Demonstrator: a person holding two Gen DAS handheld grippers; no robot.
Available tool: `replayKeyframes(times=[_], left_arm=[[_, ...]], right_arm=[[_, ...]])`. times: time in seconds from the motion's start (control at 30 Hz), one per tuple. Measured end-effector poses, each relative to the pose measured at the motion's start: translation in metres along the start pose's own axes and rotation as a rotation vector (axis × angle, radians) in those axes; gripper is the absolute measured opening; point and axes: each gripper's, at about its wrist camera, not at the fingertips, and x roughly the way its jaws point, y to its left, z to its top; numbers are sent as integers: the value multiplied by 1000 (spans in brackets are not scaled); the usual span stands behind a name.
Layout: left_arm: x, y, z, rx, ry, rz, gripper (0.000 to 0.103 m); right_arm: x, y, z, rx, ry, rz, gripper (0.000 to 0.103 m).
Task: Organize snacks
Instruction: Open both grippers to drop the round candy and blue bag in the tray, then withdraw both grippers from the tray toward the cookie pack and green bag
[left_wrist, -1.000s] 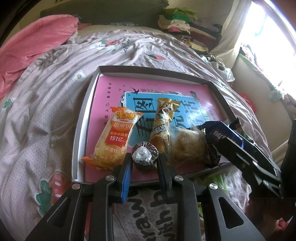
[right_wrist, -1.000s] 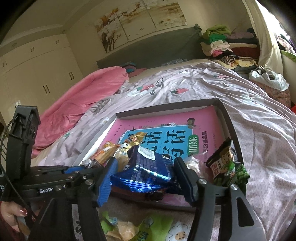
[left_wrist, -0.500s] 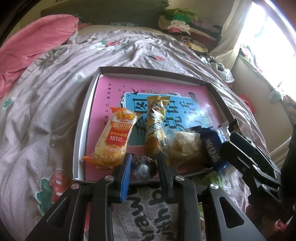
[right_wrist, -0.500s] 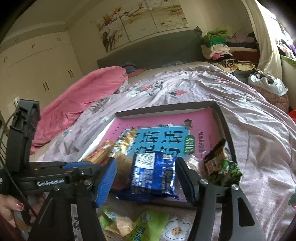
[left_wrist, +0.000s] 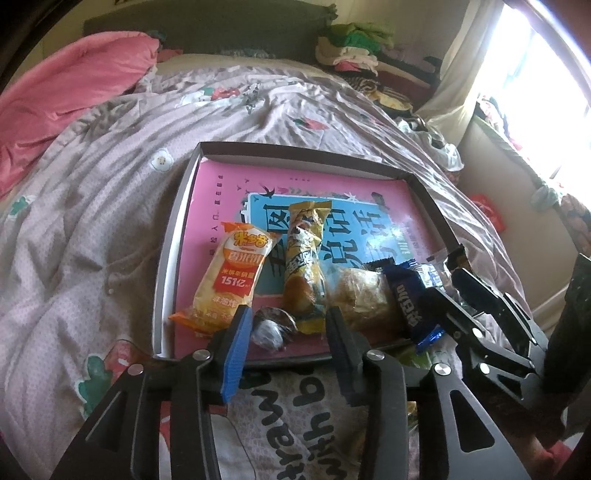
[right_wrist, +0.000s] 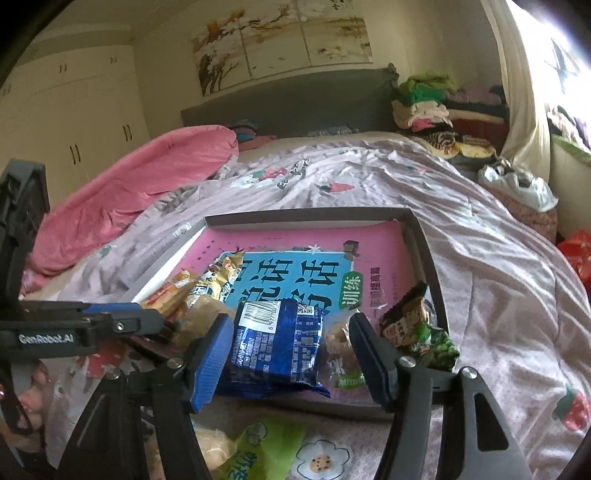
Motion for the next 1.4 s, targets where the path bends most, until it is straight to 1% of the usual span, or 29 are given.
replayKeyframes(times=[0.13,0.23,0.3,0.47,0.57,0.67,0.83,0.97,1.1,1.27,1.4], left_arm=[[-1,0,0,1,0,-2,48],[-2,-1,0,2,-4,-2,52],[-5,-2,0,4,-14,-6,56],[-11,-5,1,8,-29,3,61],[-15,-6,3,13,-41,5,62],[-20,-7,3,17,-53,2,65],[-27,-10,2,23,-58,-6,68],[-32,-13,0,32,-63,-7,70],[-35,-14,-1,31,-63,-14,71],[-39,-17,-4,38,-61,-23,74],[-43,-19,-7,46,-62,-30,75]], right_arm=[[2,2,0,-23,-4,-28,67],[3,1,0,-25,-5,-35,69],[4,2,0,-28,-6,-40,70],[4,0,1,-18,0,-42,73],[4,-1,0,-11,5,-42,75],[4,-2,0,-9,9,-47,78],[2,-4,1,6,20,-43,78],[-7,-6,3,25,-8,-26,78],[-17,-9,5,40,-30,-24,82],[-22,-13,5,70,-18,-9,83],[-27,-13,7,71,-20,-8,83]])
